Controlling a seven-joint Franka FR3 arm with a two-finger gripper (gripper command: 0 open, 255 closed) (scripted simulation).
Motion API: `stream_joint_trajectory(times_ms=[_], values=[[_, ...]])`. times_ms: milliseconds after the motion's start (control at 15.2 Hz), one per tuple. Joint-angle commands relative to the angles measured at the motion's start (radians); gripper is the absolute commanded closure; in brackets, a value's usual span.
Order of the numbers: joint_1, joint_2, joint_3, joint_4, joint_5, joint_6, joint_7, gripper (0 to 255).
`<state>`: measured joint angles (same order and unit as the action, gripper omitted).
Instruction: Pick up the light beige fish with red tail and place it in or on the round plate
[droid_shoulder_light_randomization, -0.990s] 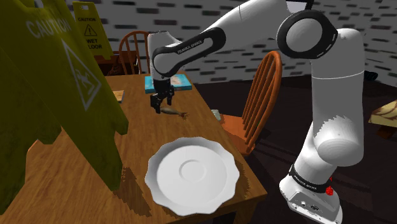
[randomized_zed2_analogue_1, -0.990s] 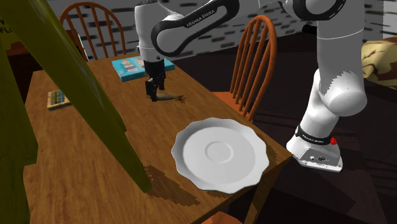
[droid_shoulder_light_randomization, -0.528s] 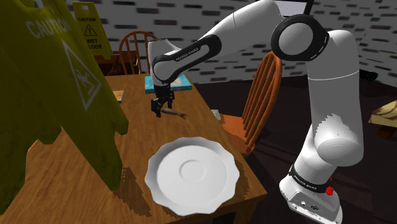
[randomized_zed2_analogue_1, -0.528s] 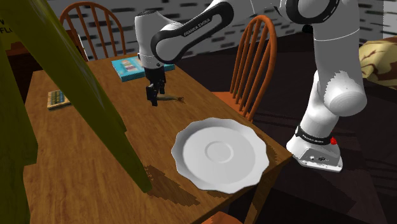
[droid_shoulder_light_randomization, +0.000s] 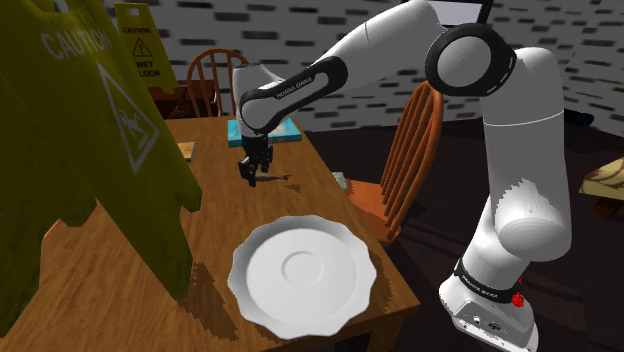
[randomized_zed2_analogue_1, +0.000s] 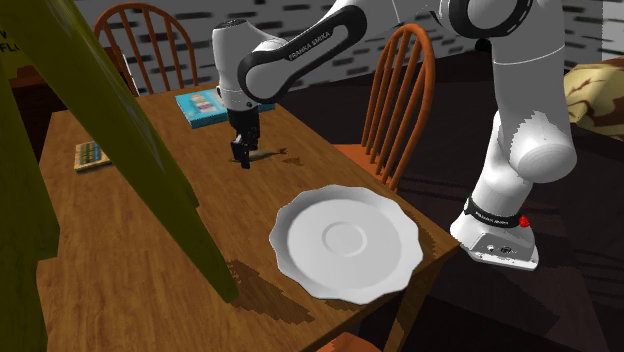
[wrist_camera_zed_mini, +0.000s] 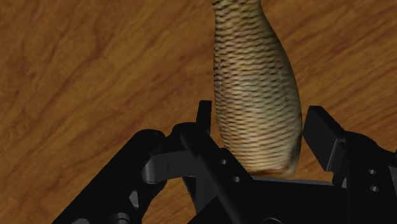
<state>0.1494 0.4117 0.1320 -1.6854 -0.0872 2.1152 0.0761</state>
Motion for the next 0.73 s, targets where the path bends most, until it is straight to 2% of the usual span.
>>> stream_joint_trajectory(times_ms=[0,660], values=[[0.000,0.001,-0.001,-0.001,-0.001,0.000,0.000,255],[-0.001,-0.009,0.000,0.011,0.001,-0.022,-0.002,255]])
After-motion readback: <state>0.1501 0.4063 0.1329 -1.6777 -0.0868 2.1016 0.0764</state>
